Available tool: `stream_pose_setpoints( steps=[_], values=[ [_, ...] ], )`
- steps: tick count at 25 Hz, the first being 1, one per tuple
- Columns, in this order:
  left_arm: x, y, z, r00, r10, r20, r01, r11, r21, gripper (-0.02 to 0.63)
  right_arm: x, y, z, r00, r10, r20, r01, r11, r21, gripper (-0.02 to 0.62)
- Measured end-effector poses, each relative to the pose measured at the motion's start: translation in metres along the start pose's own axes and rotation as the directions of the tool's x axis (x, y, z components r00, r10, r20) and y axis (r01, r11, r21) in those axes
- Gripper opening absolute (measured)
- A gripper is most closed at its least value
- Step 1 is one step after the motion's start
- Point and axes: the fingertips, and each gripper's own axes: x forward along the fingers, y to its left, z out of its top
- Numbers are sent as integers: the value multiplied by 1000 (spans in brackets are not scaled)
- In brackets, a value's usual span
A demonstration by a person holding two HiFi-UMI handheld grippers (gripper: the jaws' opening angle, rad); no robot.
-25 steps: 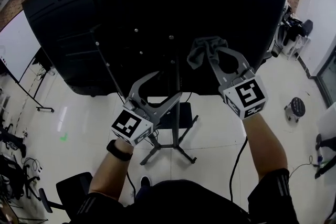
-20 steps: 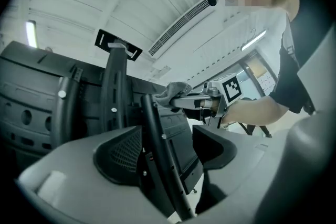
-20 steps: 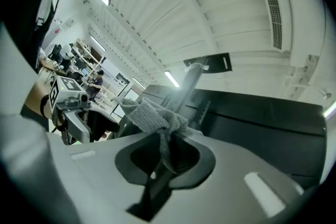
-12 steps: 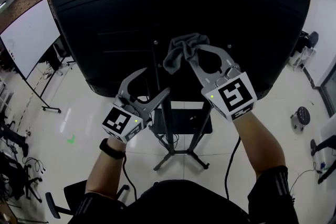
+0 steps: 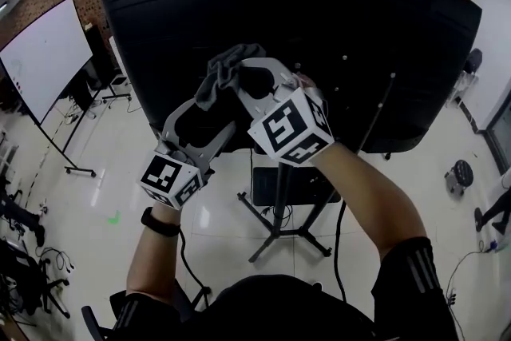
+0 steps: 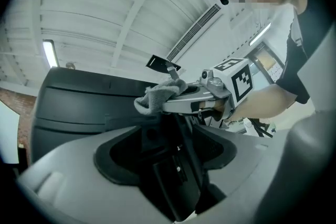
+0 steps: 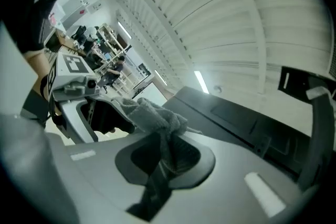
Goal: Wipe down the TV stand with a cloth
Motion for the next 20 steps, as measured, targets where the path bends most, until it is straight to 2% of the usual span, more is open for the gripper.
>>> stream_pose_setpoints(
  steps=[6,11,15,20],
  values=[
    [-25,38,-14,1000,15,-25,-16,1000,-13,327,70,27,-3,989,11,-150,-43,977,-211,31],
    [-30,46,-21,999,19,-30,-20,999,-39,327,97,27,-15,968,-21,-251,-77,925,-371,31],
    [-29,43,-22,1000,4,-22,-6,999,-52,327,98,21,-32,939,-48,-341,-110,896,-430,31],
    [-16,30,-26,999,-36,-10,35,997,-66,327,75,-2,-60,903,-132,-409,-99,862,-497,31]
  ],
)
